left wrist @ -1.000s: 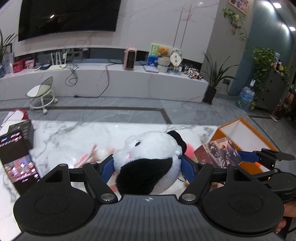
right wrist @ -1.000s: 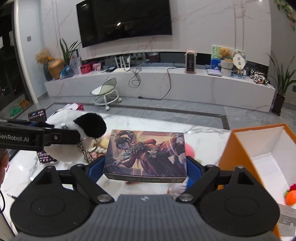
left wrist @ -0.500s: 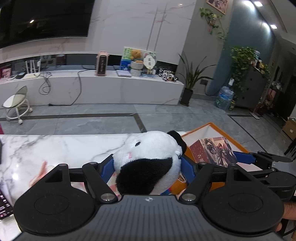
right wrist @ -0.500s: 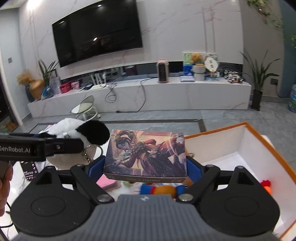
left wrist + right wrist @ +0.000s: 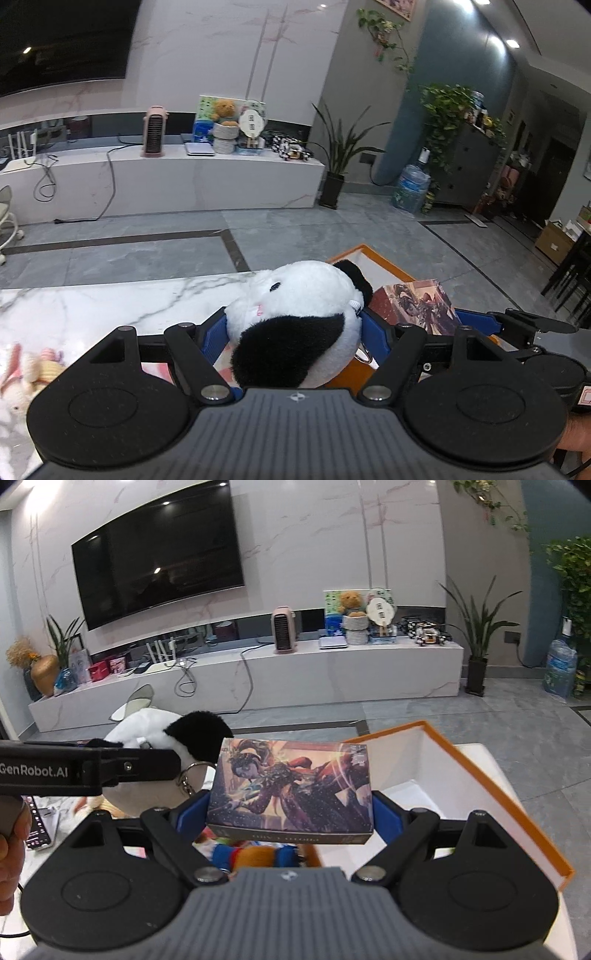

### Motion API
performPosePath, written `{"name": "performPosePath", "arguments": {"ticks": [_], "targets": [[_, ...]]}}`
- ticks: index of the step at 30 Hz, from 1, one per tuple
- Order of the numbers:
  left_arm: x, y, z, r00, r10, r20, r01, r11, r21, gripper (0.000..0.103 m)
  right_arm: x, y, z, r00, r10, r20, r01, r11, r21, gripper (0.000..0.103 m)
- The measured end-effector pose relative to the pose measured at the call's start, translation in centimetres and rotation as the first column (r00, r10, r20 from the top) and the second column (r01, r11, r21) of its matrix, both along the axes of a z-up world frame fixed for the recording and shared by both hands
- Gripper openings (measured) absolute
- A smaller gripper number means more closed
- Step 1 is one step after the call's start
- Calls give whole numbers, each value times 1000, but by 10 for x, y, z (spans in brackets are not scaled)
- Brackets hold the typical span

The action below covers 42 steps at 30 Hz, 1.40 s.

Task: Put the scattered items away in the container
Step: 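Carry the panda plush and the picture box toward the orange box with both tools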

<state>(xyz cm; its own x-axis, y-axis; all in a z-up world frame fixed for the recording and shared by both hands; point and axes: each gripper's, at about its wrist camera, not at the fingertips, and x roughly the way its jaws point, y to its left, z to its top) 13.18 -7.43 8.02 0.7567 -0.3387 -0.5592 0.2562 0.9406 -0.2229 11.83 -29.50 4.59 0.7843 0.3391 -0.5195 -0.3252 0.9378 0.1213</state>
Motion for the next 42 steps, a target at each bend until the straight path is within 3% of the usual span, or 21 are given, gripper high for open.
{"name": "performPosePath", "arguments": {"ticks": [26, 33, 42], "targets": [[24, -74, -33, 991, -126, -51, 126, 992, -10, 86, 16, -73, -23, 987, -152, -53, 148, 986, -75, 90], [25, -83, -32, 994, -110, 13, 110, 994, -12, 86, 24, -78, -34, 982, -173, -80, 166, 982, -89, 90], [27, -105, -27, 982, -176, 67, 178, 984, -25, 85, 28, -82, -35, 980, -183, -83, 176, 981, -80, 90]]}}
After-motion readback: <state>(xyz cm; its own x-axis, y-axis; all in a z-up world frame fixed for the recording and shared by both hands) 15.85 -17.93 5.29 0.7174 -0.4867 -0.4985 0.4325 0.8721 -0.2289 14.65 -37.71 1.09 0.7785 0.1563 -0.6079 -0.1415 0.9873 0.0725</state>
